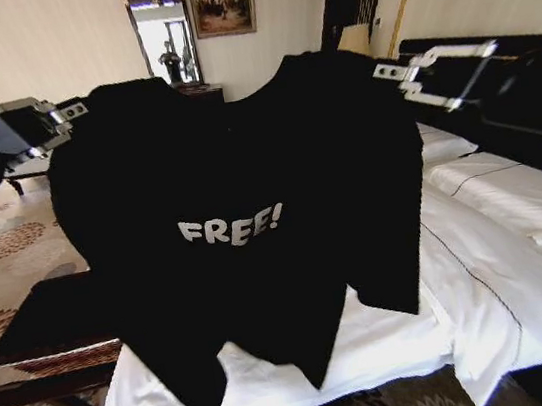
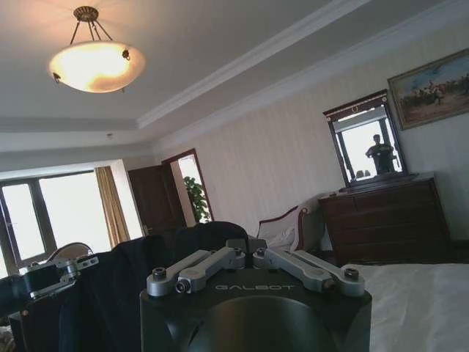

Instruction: Fold the clothes on the bed and place them into the basket.

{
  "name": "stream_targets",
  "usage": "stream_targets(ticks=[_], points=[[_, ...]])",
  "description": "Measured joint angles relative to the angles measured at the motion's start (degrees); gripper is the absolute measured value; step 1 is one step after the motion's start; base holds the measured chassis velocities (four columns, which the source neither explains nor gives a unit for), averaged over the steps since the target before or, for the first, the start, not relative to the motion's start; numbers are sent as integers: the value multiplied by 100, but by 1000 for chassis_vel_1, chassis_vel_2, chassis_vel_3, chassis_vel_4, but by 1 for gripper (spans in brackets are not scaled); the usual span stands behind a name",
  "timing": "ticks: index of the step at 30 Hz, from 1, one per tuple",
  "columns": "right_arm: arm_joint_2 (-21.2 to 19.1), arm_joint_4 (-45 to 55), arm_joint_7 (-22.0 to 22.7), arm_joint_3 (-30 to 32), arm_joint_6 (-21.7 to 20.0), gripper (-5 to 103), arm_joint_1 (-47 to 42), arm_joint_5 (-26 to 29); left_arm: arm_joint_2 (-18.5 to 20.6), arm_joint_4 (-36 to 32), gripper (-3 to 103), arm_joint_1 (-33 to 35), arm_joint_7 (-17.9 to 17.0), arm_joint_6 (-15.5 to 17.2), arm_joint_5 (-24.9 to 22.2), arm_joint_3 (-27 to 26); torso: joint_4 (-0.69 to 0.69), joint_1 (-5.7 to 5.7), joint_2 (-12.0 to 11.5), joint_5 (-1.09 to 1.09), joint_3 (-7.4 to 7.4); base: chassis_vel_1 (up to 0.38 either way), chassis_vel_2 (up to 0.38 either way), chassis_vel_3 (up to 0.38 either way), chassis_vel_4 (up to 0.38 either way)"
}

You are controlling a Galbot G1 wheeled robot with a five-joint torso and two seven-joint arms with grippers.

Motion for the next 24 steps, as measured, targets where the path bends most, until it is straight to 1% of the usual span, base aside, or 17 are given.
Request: stream_targets(ticks=[3, 4, 7, 8, 9, 10, 11, 12, 13, 14, 15, 17, 18, 19, 21, 23, 24], points=[[155, -8, 24, -119, -40, 1, -194, -189, -86, 5, 0, -39, -55, 6, 151, 372, 4, -1, 1, -1, 0, 0, 0, 0, 0], [296, -13, 17, -270, -73, 1, -301, -386, -168, 8, 0, -38, -53, -5, 427, 688, 5, -1, 0, -2, 0, 0, 0, 0, 0], [1009, -33, -71, -1142, -223, 1, -488, -1278, -494, 17, 0, 310, 276, -129, 1564, 1674, 4, 1, -2, 1, 2, 0, 0, 0, 0], [1009, -33, -71, -1142, -223, 1, -488, -1278, -494, 17, 0, 310, 276, -129, 1564, 1674, 4, 1, -2, 1, 2, 0, 0, 0, 0], [1148, -34, -85, -1347, -246, 1, -487, -1464, -561, 19, 0, 346, 351, -126, 1832, 1936, 4, 2, -2, 3, 2, 0, 0, 0, 0], [1466, -41, -141, -1847, -306, 1, -470, -1943, -706, 22, 0, 369, 531, -102, 2499, 2613, 3, 2, -3, 0, 3, 0, 0, 0, 0], [1691, -88, -199, -2226, -336, 1, -445, -2326, -802, 28, 0, 360, 691, -101, 2946, 3069, 1, 3, -3, 1, 3, 0, 0, 0, 0], [1832, -170, -234, -2472, -351, 1, -430, -2570, -872, 30, 0, 340, 802, -98, 3267, 3341, 1, 2, -3, 0, 3, 0, 0, 0, 0], [1832, -170, -234, -2472, -351, 1, -430, -2570, -872, 30, 0, 340, 802, -98, 3267, 3341, 1, 2, -3, 0, 3, 0, 0, 0, 0], [2068, -346, -278, -2839, -374, 1, -395, -2924, -994, 37, 0, 249, 928, -111, 3799, 3826, 2, 3, -3, 0, 2, 0, 0, 0, 0], [2398, -639, -322, -3289, -418, 1, -322, -3381, -1172, 41, 0, 114, 1062, -136, 4370, 4516, 3, 2, -3, -1, 2, 0, 0, 0, 0], [2765, -1044, -415, -3799, -463, 1, -178, -3854, -1449, 258, 0, 12, 1213, -194, 5085, 5235, 4, 1, -3, -1, 2, 0, 0, 0, 0], [2909, -1206, -459, -3987, -478, 1, -117, -4035, -1538, 369, 0, -14, 1249, -211, 5278, 5407, 5, 1, -2, 2, 2, 0, 0, 0, 0], [2909, -1206, -459, -3987, -478, 1, -117, -4035, -1538, 369, 0, -14, 1249, -211, 5278, 5407, 5, 1, -2, 2, 2, 0, 0, 0, 0], [3271, -1690, -585, -4459, -504, 1, 123, -4461, -1884, 882, 0, -105, 1382, -233, 5833, 5906, 2, 2, -3, -1, 2, 0, 0, 0, 0], [3517, -2113, -683, -4813, -500, 1, 348, -4807, -2108, 1351, 0, -190, 1541, -240, 6189, 6122, 3, 3, -3, -2, 3, 0, 0, 0, 0], [3517, -2113, -683, -4813, -500, 1, 348, -4807, -2108, 1351, 0, -190, 1541, -240, 6189, 6122, 3, 3, -3, -2, 3, 0, 0, 0, 0]])
